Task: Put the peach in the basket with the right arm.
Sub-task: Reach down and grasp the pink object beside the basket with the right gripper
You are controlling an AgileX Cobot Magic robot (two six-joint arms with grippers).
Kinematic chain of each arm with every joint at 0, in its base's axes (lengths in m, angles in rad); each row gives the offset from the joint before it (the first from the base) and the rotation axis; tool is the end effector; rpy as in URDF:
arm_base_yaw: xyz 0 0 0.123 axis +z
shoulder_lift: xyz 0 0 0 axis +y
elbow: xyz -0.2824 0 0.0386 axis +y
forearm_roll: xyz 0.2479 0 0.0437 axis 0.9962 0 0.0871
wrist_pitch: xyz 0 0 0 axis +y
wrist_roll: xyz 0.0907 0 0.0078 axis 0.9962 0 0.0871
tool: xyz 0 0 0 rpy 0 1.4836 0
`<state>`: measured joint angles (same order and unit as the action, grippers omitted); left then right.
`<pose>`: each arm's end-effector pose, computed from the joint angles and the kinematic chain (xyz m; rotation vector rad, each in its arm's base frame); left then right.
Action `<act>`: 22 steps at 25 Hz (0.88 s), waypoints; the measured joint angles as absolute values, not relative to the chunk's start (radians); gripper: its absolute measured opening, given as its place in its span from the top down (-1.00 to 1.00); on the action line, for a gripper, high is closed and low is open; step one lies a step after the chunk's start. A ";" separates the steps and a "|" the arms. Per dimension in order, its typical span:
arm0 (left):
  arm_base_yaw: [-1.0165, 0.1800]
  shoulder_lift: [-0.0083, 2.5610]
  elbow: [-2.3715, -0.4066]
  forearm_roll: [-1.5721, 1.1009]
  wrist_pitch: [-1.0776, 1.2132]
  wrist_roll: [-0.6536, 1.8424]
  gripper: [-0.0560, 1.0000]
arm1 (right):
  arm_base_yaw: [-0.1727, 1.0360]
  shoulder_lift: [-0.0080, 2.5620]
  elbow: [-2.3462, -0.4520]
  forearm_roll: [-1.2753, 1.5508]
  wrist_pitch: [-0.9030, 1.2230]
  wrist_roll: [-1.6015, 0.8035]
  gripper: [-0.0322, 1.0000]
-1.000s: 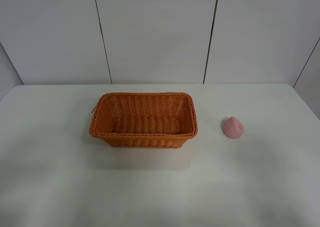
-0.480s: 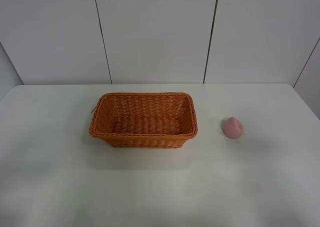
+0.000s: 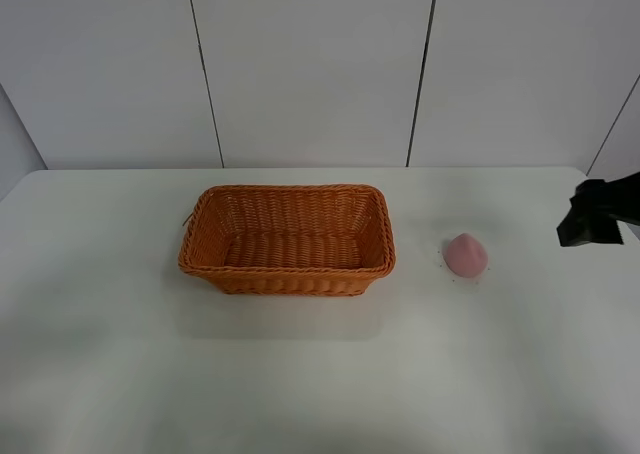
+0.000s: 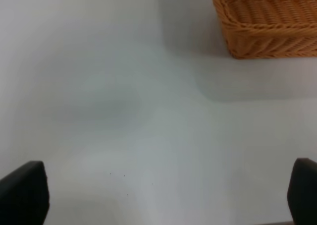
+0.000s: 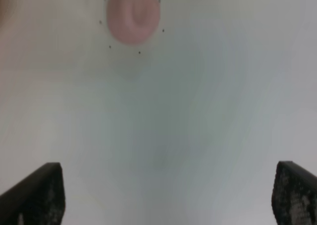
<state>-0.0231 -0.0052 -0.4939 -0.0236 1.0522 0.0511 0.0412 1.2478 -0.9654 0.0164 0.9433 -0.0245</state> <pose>-0.0046 -0.0018 0.2762 0.0765 2.0351 -0.0106 0.2350 0.0109 0.2932 -0.0799 2.7082 0.0258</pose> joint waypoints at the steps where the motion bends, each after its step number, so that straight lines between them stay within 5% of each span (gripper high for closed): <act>1: -0.023 -0.005 -0.494 -0.024 1.052 0.051 -0.98 | 0.041 1.317 -1.004 0.016 0.946 -0.025 -0.31; 10: -0.023 -0.005 -0.494 -0.024 1.052 0.051 -0.98 | 0.054 1.811 -1.314 0.019 0.970 -0.025 -0.31; 22: -0.023 -0.005 -0.494 -0.024 1.052 0.051 -0.98 | 0.143 2.037 -1.460 0.027 0.904 0.029 -0.31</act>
